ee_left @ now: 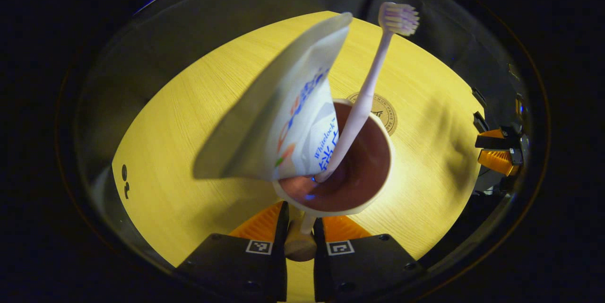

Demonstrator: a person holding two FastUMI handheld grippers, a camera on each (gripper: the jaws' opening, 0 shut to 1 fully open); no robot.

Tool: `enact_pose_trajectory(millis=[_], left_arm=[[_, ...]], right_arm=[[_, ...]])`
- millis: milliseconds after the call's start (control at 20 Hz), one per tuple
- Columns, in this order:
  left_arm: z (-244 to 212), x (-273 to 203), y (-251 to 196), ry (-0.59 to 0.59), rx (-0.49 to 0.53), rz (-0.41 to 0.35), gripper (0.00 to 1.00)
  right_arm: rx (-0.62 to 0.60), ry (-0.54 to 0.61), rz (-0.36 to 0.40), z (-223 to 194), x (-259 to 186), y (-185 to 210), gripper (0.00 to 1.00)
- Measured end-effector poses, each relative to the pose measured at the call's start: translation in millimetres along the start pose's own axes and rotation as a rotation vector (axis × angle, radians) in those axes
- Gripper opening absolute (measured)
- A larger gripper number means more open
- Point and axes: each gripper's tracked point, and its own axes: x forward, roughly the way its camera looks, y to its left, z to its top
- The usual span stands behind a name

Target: Put the toothbrush and toothpaste on the desktop into the cup, then pick up the cup and place it on the coaster on the desktop.

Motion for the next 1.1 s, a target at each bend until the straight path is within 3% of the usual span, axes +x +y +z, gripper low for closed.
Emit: enact_pose_trajectory(millis=[50,100,150,300,400,450,500,550,650,700,750,800,850,950,1000,1050,1100], left_arm=[[5.3,-3.8,-3.7,-0.006,-0.001,-0.004,0.31],[10.2,-7.3,-6.9,-0.009,0.0,-0.01,0.27],[16.1,-8.5,-12.6,-0.011,0.002,-0.017,0.27],[34.2,-2.4,-32.7,-0.012,0.026,-0.023,0.31],[47.4,2.1,-45.9,-0.012,0.047,-0.03,0.31],[54.1,4.6,-52.4,-0.013,0.056,-0.033,0.27],[59.6,7.4,-57.2,-0.013,0.066,-0.032,0.27],[64.9,10.3,-61.6,-0.011,0.074,-0.031,0.27],[72.7,16.4,-68.1,-0.003,0.089,-0.029,0.31],[76.4,20.1,-69.6,0.001,0.099,-0.027,0.27],[79.2,22.8,-71.2,0.007,0.105,-0.024,0.27],[80.4,25.0,-72.9,0.015,0.108,-0.022,0.31],[82.5,27.3,-75.4,0.019,0.109,-0.023,0.27],[81.9,31.4,-80.5,0.029,0.11,-0.026,0.27],[82.1,32.0,-78.5,0.032,0.113,-0.024,0.27],[81.9,32.6,-78.9,0.034,0.114,-0.022,0.31],[82.4,34.1,-80.4,0.038,0.112,-0.022,0.27]], right_arm=[[0.002,-0.001,0.001,1.4,-0.7,-1.9,0.47],[0.005,-0.005,0.0,3.0,-2.2,-4.0,0.31],[0.008,-0.009,0.0,4.7,-4.1,-6.7,0.47],[0.018,-0.014,-0.006,6.6,-10.7,-16.9,0.47],[0.029,-0.017,-0.012,5.9,-18.1,-24.2,0.47],[0.038,-0.021,-0.016,6.9,-22.6,-27.8,0.47],[0.048,-0.026,-0.021,10.4,-22.8,-34.2,0.31],[0.054,-0.031,-0.026,12.2,-22.1,-39.8,0.48],[0.06,-0.035,-0.037,13.3,-26.3,-48.9,0.48],[0.064,-0.037,-0.041,13.6,-28.4,-53.2,0.31],[0.07,-0.039,-0.046,14.4,-30.0,-57.5,0.47],[0.077,-0.042,-0.053,14.3,-31.7,-62.6,0.47],[0.084,-0.043,-0.058,14.3,-33.7,-65.2,0.31],[0.094,-0.043,-0.068,13.7,-35.2,-72.3,0.65],[0.098,-0.042,-0.073,13.7,-35.4,-75.5,0.47],[0.102,-0.042,-0.076,13.9,-36.3,-79.1,0.47],[0.106,-0.042,-0.077,13.5,-36.8,-81.0,0.47]])
